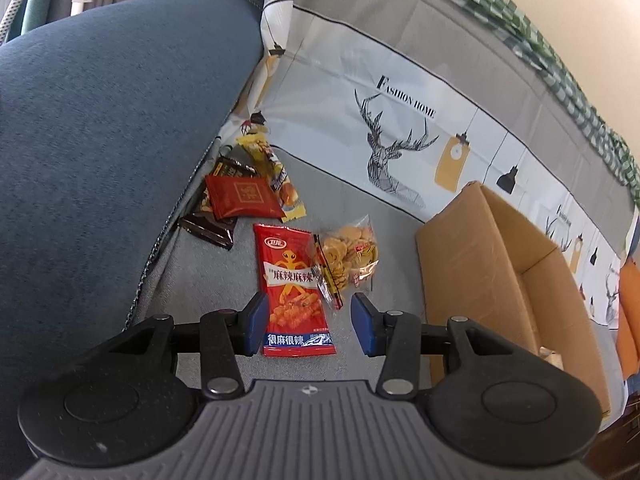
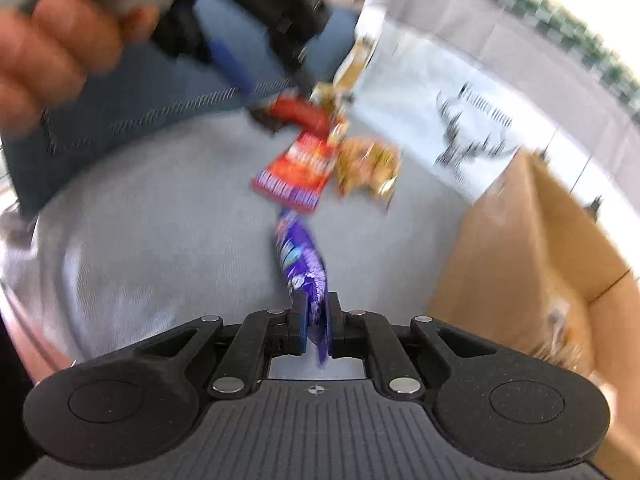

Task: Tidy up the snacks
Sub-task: 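Close right gripper on the purple bar while left gripper grasps the red spicy pack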

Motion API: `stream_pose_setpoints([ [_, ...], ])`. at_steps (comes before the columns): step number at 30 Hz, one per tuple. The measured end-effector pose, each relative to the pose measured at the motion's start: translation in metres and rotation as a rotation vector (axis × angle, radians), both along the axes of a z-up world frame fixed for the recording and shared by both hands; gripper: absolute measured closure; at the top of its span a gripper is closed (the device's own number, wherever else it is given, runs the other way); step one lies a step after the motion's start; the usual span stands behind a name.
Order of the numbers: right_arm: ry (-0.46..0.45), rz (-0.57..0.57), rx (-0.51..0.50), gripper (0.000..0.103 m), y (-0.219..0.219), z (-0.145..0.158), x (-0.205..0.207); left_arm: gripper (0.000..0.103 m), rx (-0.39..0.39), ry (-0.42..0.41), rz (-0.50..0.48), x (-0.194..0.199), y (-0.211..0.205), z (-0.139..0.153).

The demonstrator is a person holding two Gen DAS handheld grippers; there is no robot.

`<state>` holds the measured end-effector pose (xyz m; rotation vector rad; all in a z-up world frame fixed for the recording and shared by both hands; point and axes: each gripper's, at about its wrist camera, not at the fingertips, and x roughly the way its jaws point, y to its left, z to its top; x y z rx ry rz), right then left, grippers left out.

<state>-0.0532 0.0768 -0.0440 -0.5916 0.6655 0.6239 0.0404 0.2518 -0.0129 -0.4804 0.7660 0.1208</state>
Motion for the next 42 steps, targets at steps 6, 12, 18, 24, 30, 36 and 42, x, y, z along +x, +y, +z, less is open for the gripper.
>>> stream_pose_setpoints([
  [6, 0.093, 0.041, 0.143, 0.059, -0.007, 0.002, 0.012, 0.053, -0.031, 0.031, 0.026, 0.010, 0.005, -0.010],
  [12, 0.247, -0.010, 0.209, 0.057, -0.008, -0.011, 0.036, 0.043, 0.021, 0.090, 0.010, 0.033, -0.007, -0.023],
  [18, 0.264, -0.003, 0.242, 0.085, -0.004, -0.013, 0.045, 0.021, 0.161, 0.142, -0.042, 0.061, -0.040, -0.037],
  [24, 0.097, -0.044, 0.157, 0.086, -0.002, -0.009, 0.044, 0.018, 0.221, 0.256, 0.001, 0.086, -0.049, -0.059],
  [30, 0.089, -0.027, 0.097, 0.083, 0.002, -0.017, 0.044, 0.048, 0.308, 0.310, -0.046, 0.085, -0.047, -0.067],
  [36, 0.143, -0.055, 0.179, 0.067, -0.005, -0.012, 0.055, 0.053, 0.189, 0.352, -0.004, 0.049, -0.007, -0.061],
  [42, 0.194, -0.068, 0.242, 0.058, -0.007, -0.010, 0.058, 0.048, 0.132, 0.363, -0.020, 0.026, 0.011, -0.059],
])
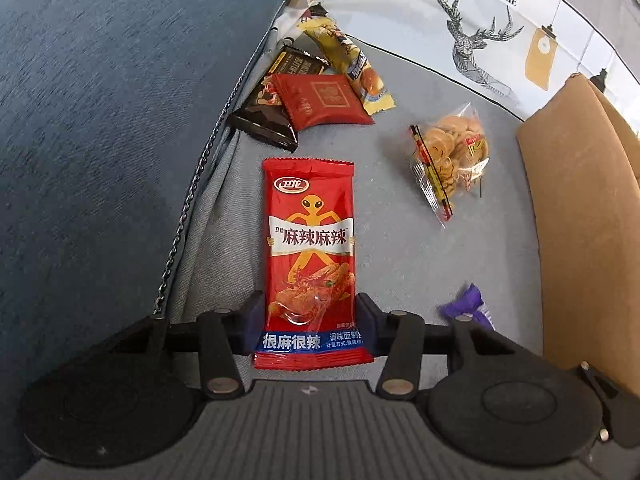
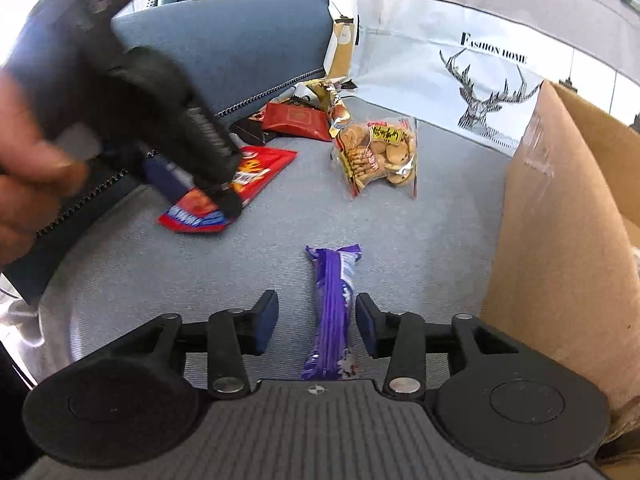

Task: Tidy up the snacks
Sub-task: 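Close right gripper on the purple bar while left gripper grasps the red spicy pack, then lift both snacks and carry them above the cardboard box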

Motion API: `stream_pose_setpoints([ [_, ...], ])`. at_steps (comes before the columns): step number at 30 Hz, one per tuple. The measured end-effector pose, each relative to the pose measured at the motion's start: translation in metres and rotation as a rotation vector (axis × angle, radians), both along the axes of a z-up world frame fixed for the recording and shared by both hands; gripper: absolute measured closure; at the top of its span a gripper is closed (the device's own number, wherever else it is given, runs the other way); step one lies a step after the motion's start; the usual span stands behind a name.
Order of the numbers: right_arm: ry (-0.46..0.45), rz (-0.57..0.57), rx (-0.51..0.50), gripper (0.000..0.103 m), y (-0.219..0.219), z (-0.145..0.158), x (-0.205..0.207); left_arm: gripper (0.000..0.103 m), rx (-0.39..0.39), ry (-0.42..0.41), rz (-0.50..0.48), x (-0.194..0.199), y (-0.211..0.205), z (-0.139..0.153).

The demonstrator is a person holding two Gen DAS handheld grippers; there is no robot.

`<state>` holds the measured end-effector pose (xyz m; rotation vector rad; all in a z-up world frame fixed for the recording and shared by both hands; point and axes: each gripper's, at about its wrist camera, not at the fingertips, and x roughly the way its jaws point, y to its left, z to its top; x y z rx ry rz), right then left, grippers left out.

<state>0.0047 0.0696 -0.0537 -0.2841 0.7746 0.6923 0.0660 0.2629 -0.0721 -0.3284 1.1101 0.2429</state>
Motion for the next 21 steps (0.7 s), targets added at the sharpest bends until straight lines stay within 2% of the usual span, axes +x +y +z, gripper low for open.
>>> stream_pose_setpoints([
  [2, 0.023, -0.008, 0.003, 0.058, 0.000, -0.003, 0.002, 0.044, 0.006, -0.004, -0.007, 0.000, -0.003, 0.001],
  [5, 0.053, -0.020, 0.005, 0.060, -0.001, -0.009, 0.007, 0.033, 0.015, -0.009, -0.003, 0.005, -0.007, 0.001],
  [6, 0.049, -0.016, 0.004, 0.064, 0.001, -0.009, 0.008, 0.030, 0.025, 0.000, -0.008, 0.010, -0.010, 0.000],
  [7, 0.041, -0.009, 0.001, 0.074, 0.001, -0.010, 0.007, 0.030, 0.040, 0.007, -0.015, 0.014, -0.013, -0.002],
  [9, 0.034, 0.000, -0.001, 0.083, 0.001, -0.010, 0.006, 0.030, 0.074, 0.021, -0.038, 0.021, -0.020, -0.005],
  [11, 0.031, 0.005, -0.001, 0.087, 0.001, -0.010, 0.005, 0.033, 0.133, 0.032, -0.069, 0.026, -0.028, -0.007],
  [13, 0.033, 0.007, 0.004, 0.087, 0.001, -0.010, 0.006, 0.049, 0.153, 0.018, -0.077, 0.027, -0.031, -0.005],
  [17, 0.027, 0.004, 0.027, 0.088, -0.001, -0.006, 0.006, 0.053, 0.128, -0.009, -0.045, 0.024, -0.024, 0.002],
  [21, -0.010, 0.005, 0.069, 0.088, -0.005, 0.005, 0.003, 0.055, 0.111, -0.104, -0.017, 0.015, -0.022, 0.021],
])
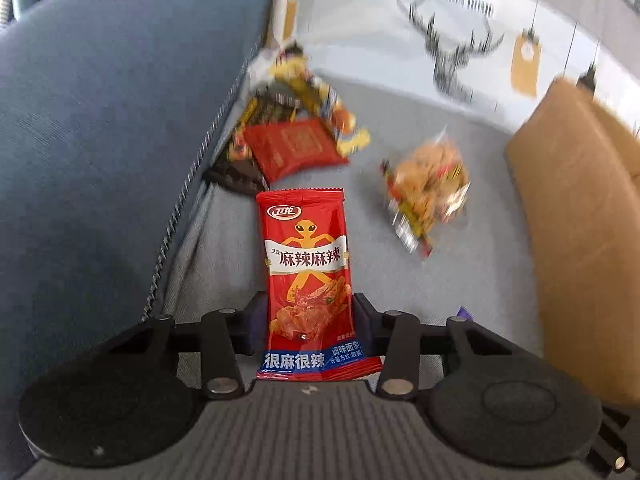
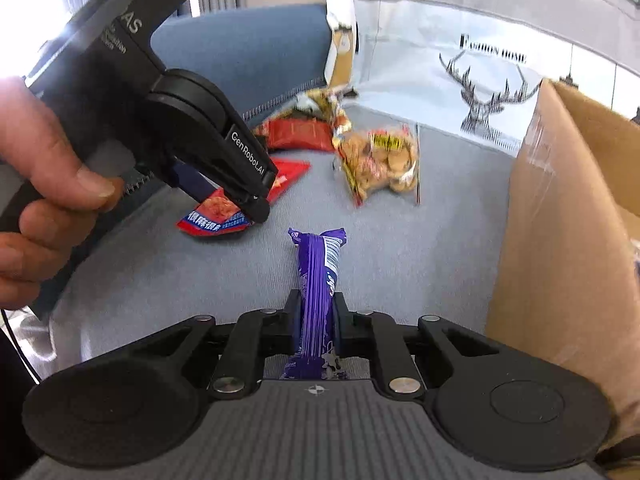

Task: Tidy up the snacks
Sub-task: 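Lift both snacks and carry them above the cardboard box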

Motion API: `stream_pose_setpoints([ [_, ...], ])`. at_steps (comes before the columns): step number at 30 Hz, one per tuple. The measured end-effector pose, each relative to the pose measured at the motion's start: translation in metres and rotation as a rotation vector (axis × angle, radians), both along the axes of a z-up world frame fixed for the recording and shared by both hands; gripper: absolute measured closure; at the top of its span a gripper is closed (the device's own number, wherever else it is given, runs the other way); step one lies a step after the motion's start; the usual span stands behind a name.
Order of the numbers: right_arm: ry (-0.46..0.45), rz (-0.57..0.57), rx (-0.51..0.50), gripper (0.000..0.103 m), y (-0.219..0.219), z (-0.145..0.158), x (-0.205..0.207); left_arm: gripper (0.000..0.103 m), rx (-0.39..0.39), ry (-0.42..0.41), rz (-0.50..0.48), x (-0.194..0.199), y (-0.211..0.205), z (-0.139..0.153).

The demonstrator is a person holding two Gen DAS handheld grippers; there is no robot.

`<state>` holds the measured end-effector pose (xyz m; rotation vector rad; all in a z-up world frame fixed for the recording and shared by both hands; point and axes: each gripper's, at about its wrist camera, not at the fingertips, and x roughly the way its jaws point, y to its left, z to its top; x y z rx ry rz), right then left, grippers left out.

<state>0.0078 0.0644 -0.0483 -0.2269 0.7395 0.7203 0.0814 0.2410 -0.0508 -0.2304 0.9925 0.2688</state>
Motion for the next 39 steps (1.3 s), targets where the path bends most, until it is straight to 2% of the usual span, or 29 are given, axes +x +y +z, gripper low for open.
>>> stream_pose_setpoints([
  [4, -0.056, 0.007, 0.050, 0.088, -0.010, 0.016, -0.008, 0.055, -0.008, -0.098, 0.003, -0.010, -0.006, 0.022],
  [9, -0.101, -0.016, 0.120, 0.088, -0.029, 0.040, -0.013, 0.056, -0.006, -0.182, 0.014, -0.023, -0.017, 0.043],
  [15, -0.143, -0.068, 0.201, 0.088, -0.055, 0.079, -0.009, 0.056, -0.051, -0.290, 0.056, -0.039, -0.022, 0.064],
  [21, -0.236, -0.131, 0.300, 0.088, -0.100, 0.140, 0.015, 0.056, -0.097, -0.358, 0.064, -0.040, -0.030, 0.074],
  [24, -0.283, -0.160, 0.300, 0.088, -0.122, 0.156, 0.036, 0.056, -0.112, -0.384, 0.047, -0.038, -0.038, 0.076],
  [28, -0.319, -0.246, 0.285, 0.088, -0.161, 0.153, 0.058, 0.056, -0.125, -0.415, 0.034, -0.034, -0.050, 0.080],
  [32, -0.249, -0.349, 0.288, 0.088, -0.197, 0.129, 0.069, 0.056, -0.126, -0.444, 0.020, -0.026, -0.068, 0.082],
  [39, -0.301, -0.383, 0.234, 0.088, -0.221, 0.120, 0.069, 0.056, -0.157, -0.510, -0.028, -0.014, -0.107, 0.088],
])
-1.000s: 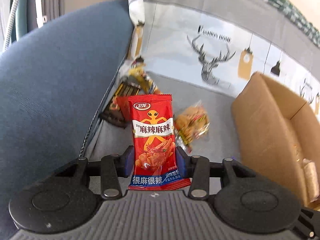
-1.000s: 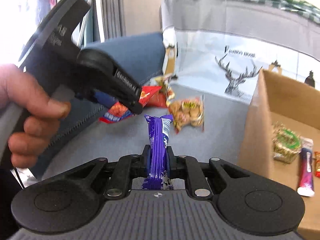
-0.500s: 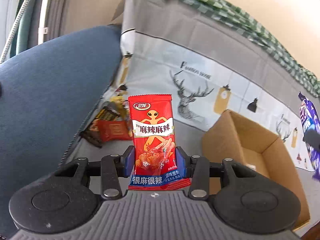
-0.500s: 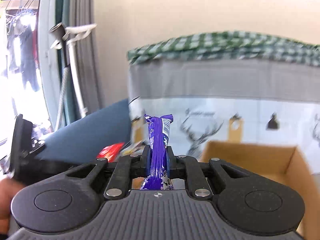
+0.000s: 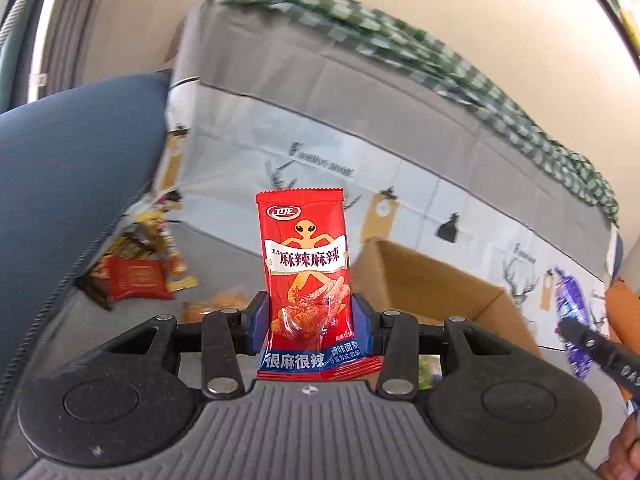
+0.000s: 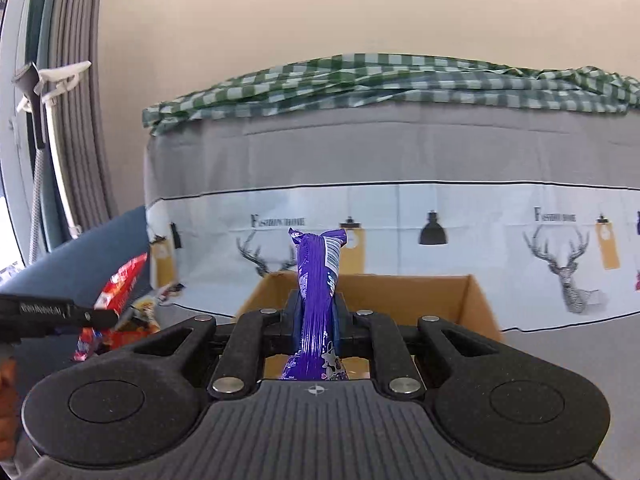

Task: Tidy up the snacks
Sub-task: 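Lift both snacks and carry them above the cardboard box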

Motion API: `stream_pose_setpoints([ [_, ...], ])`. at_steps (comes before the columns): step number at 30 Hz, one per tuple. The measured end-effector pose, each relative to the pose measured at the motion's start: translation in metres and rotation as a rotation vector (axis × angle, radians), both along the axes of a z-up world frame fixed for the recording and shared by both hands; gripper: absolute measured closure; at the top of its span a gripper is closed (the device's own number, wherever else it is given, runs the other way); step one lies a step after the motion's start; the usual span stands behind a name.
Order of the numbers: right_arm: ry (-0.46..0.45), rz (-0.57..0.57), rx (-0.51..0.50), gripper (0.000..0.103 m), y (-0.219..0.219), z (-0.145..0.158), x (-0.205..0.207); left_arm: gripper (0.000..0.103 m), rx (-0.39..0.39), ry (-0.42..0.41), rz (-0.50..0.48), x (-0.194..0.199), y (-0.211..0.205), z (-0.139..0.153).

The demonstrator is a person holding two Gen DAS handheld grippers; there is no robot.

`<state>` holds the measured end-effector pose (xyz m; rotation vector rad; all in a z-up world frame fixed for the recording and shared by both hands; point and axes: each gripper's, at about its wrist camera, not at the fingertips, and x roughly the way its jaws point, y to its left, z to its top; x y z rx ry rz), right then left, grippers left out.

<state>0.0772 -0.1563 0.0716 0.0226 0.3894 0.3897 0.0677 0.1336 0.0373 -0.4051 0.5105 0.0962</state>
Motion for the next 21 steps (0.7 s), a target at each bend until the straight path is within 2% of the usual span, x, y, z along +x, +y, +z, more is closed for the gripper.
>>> stream_pose_setpoints([
  [11, 0.006, -0.107, -0.023, 0.088, -0.044, -0.004, 0.004, 0.056, 0.033, -0.086, -0.154, 0.020, -0.075, 0.003],
  [17, 0.012, -0.131, -0.033, 0.088, -0.048, -0.009, 0.008, 0.056, 0.043, -0.106, -0.250, 0.029, -0.106, -0.001],
  [21, 0.014, -0.135, -0.040, 0.088, -0.045, -0.010, 0.011, 0.056, 0.035, -0.102, -0.279, 0.035, -0.115, -0.006],
])
